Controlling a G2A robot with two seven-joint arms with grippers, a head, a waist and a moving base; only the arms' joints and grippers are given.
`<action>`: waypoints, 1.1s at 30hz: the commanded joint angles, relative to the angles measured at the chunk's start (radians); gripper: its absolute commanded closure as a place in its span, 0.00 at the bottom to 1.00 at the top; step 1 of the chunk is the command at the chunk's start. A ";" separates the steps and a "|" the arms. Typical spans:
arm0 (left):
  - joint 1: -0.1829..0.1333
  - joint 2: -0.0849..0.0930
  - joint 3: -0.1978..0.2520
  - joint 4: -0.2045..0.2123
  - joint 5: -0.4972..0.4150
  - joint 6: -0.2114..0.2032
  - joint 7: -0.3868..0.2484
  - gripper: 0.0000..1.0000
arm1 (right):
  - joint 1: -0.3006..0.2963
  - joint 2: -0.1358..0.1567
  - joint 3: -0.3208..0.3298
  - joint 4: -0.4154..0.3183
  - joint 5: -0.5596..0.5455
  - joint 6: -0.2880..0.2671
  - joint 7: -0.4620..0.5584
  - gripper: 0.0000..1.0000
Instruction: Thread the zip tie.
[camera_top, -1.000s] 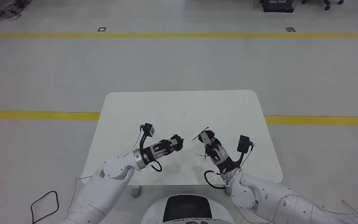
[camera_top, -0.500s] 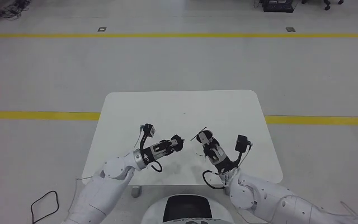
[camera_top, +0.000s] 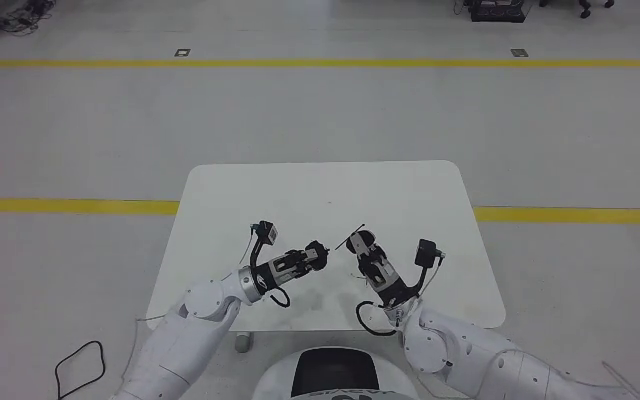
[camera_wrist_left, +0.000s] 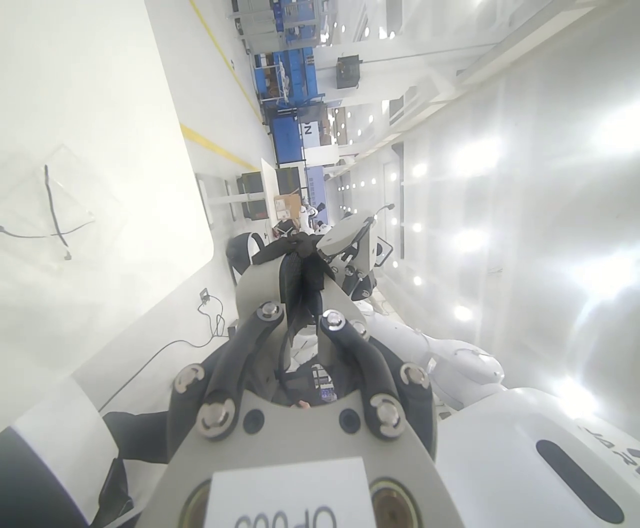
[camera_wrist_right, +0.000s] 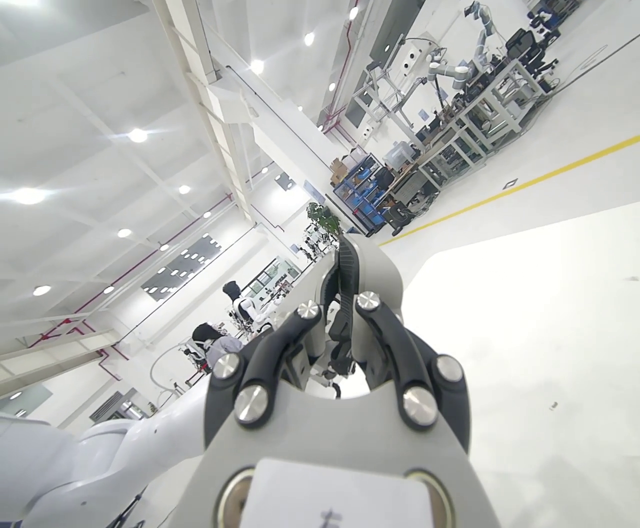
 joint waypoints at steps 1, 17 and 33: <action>0.000 0.000 0.000 0.000 0.000 0.000 0.000 1.00 | -0.010 -0.004 0.016 -0.005 0.004 0.002 0.021 1.00; 0.000 0.000 0.000 0.000 0.000 0.000 0.000 1.00 | -0.080 -0.050 0.116 0.010 -0.001 -0.002 0.115 1.00; 0.000 0.000 0.000 0.000 0.000 0.000 0.000 1.00 | -0.132 -0.083 0.193 0.015 -0.024 -0.002 0.170 1.00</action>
